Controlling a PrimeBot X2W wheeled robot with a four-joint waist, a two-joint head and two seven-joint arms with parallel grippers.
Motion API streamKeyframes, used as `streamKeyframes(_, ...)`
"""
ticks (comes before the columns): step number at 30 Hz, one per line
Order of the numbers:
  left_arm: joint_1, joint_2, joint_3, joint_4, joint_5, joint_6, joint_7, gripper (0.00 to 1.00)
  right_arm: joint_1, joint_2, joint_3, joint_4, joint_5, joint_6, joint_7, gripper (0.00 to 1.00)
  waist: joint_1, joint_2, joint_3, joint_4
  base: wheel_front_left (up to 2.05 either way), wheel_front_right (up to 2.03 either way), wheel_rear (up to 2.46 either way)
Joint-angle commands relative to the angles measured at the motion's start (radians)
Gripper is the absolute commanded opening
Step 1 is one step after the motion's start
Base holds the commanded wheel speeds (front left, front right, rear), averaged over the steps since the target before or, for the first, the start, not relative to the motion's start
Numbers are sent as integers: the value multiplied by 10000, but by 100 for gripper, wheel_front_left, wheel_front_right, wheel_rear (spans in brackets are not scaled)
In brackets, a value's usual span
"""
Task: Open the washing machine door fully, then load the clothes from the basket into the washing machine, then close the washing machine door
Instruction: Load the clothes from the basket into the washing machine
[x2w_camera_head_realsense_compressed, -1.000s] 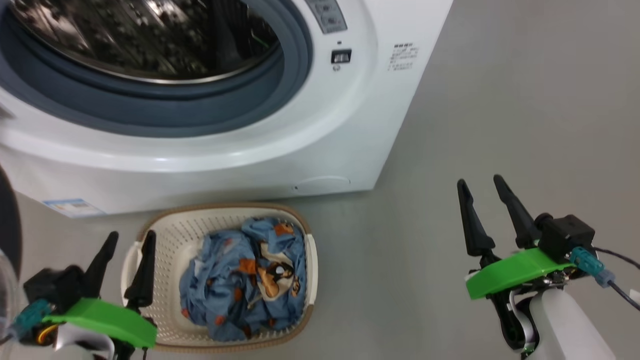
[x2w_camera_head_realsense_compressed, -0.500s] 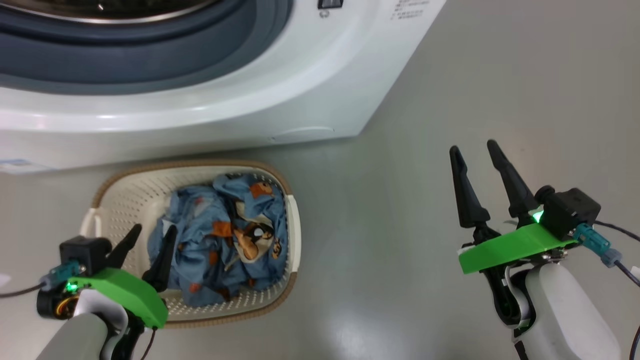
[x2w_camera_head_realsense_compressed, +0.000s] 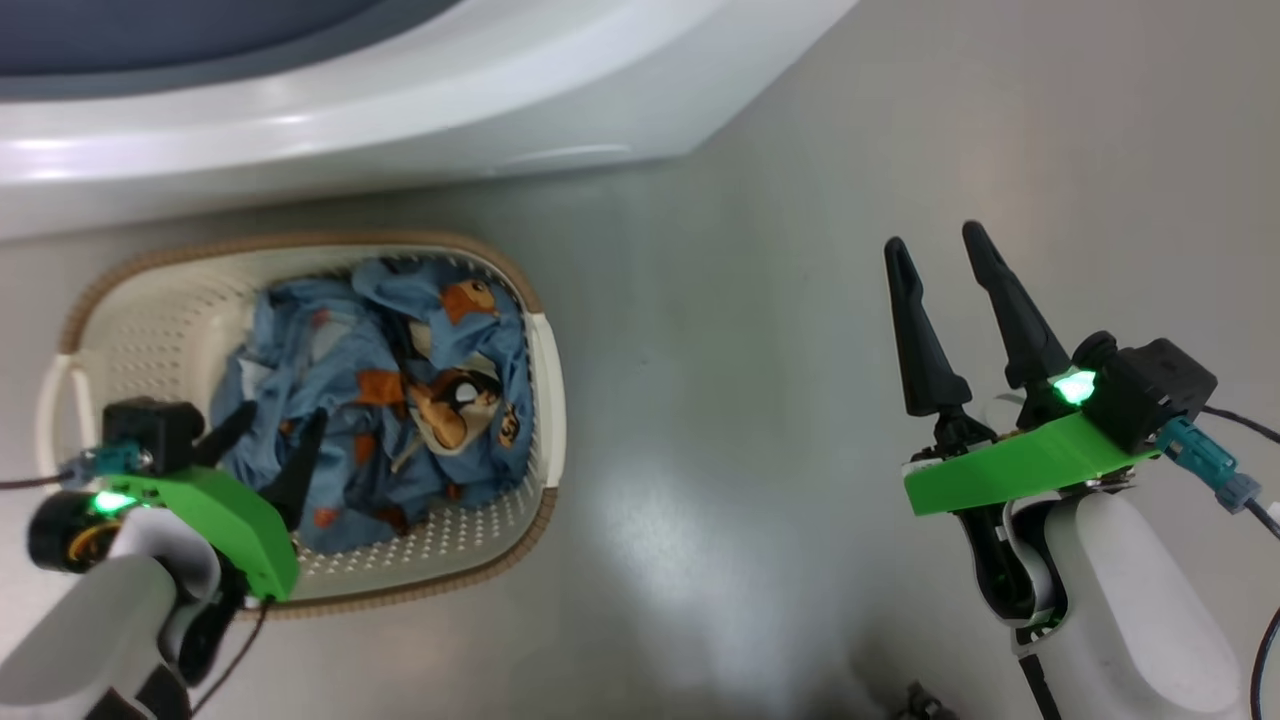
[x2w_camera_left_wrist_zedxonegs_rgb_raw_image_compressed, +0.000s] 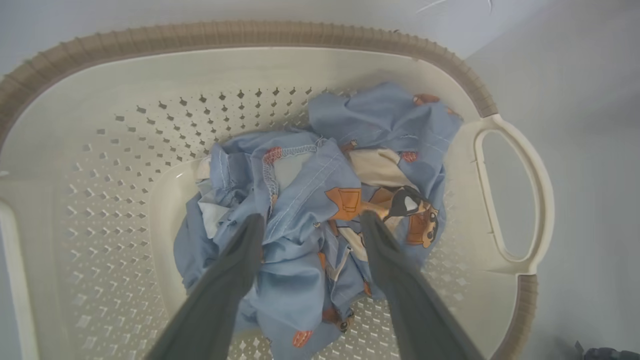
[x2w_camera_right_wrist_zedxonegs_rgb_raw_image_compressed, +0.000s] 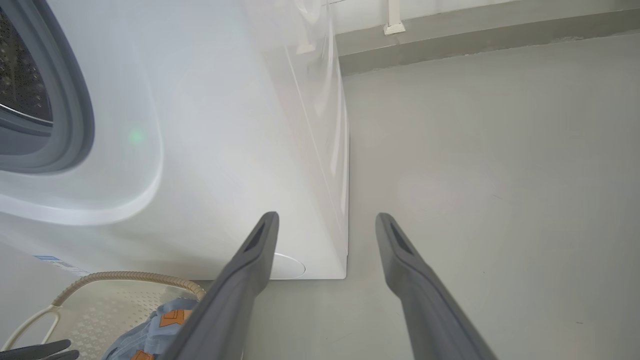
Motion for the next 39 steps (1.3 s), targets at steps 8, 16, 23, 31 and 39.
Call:
streamKeyframes(8,-1110,865,-849,872,-656,7,104,100,-23,41,408,-701,284,56,-79,100,-1,0,1547,-728,0,0,0)
streamKeyframes(16,-1946,1226,-1701,1451,-1462,6,480,100,-64,41,679,-1098,506,56,-79,100,-1,0,2256,-1175,0,0,0)
streamKeyframes(23,-2442,1564,-2224,1786,-1947,6,801,100,-52,41,911,-1292,692,56,-80,100,-1,0,2616,-1492,0,0,0)
streamKeyframes(31,-2914,1859,-2883,2183,-2112,6,1314,100,16,41,1114,-1384,891,56,-80,100,-1,0,2863,-1808,0,0,0)
streamKeyframes(39,-2851,2121,-3451,1751,-2605,6,1221,0,-11,41,1179,-1357,1050,56,-80,100,-1,0,2701,-1895,0,0,0)
